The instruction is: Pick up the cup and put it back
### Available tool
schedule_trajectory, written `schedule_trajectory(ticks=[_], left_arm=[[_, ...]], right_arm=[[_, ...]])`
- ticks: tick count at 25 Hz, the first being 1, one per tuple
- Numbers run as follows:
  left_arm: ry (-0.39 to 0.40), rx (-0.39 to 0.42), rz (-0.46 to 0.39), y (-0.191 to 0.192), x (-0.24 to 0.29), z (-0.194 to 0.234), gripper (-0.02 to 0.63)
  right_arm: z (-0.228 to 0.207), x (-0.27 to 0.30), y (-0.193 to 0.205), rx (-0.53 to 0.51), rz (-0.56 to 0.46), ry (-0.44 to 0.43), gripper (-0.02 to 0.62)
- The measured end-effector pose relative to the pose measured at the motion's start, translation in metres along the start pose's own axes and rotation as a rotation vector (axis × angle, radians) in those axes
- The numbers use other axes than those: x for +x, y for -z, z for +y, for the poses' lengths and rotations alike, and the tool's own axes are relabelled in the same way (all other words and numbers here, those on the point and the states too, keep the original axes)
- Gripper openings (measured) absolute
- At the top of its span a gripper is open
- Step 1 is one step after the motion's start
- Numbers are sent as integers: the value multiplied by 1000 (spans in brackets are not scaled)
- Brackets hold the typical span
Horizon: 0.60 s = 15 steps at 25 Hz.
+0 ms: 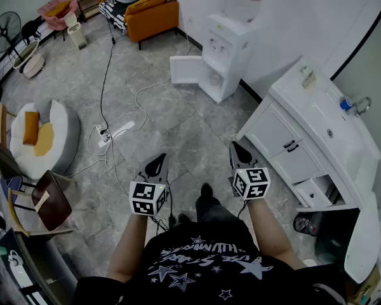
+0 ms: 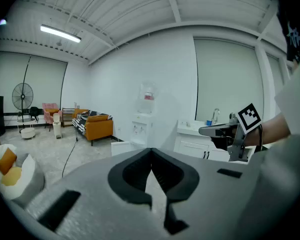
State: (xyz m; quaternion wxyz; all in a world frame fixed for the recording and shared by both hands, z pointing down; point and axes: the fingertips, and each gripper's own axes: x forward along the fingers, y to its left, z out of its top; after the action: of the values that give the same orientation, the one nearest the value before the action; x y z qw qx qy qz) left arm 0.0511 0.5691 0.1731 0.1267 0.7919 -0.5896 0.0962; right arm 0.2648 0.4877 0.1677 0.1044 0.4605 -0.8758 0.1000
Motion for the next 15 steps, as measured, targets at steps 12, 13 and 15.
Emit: schedule_trajectory(ticks=[12,13,15], left_arm=[[-17,-35,7,11,-12,16,9],[-19,-43,9,14,-14,18,9],[-22,-53,16,19,-17,22,9]], right_arm=[[17,10,6,-3,14,-17,5],[18,11,8,0,20,-16,5],[21,13,11,7,22,-13,5]])
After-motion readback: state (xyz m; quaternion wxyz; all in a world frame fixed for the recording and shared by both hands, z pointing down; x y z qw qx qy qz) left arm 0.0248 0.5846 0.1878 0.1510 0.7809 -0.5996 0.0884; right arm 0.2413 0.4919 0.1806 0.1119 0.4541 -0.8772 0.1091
